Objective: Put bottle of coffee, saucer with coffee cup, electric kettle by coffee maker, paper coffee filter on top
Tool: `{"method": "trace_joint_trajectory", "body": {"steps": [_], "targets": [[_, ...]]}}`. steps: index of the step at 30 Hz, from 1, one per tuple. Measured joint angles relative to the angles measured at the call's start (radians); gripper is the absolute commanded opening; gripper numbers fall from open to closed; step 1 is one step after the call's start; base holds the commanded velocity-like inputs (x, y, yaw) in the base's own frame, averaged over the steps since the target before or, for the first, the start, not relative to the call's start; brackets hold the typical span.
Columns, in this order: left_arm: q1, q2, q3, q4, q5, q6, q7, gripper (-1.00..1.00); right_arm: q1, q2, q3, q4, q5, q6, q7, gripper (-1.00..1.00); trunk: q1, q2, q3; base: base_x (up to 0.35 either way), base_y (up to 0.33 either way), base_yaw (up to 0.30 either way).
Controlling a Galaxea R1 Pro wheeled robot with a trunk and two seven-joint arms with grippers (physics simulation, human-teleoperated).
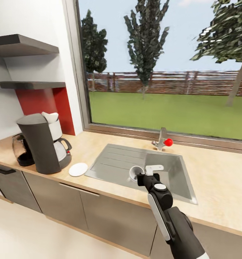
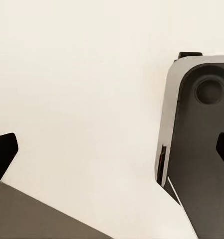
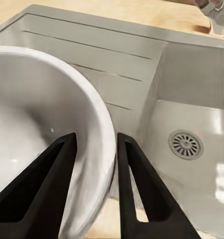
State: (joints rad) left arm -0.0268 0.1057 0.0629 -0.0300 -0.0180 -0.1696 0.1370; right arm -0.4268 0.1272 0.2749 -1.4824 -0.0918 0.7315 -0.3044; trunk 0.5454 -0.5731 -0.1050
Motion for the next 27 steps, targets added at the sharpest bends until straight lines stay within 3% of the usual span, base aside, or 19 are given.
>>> {"method": "trace_joint_trajectory", "body": {"steps": [27], "targets": [[0.0, 0.005, 0.0, 0.0, 0.001, 0.0, 0.0, 1.0, 0.0, 0.0, -0.002, 0.002, 0.001, 0.0, 0.0, -1.0, 0.0, 0.0, 0.0, 0.066, 0.34, 0.0]]}}
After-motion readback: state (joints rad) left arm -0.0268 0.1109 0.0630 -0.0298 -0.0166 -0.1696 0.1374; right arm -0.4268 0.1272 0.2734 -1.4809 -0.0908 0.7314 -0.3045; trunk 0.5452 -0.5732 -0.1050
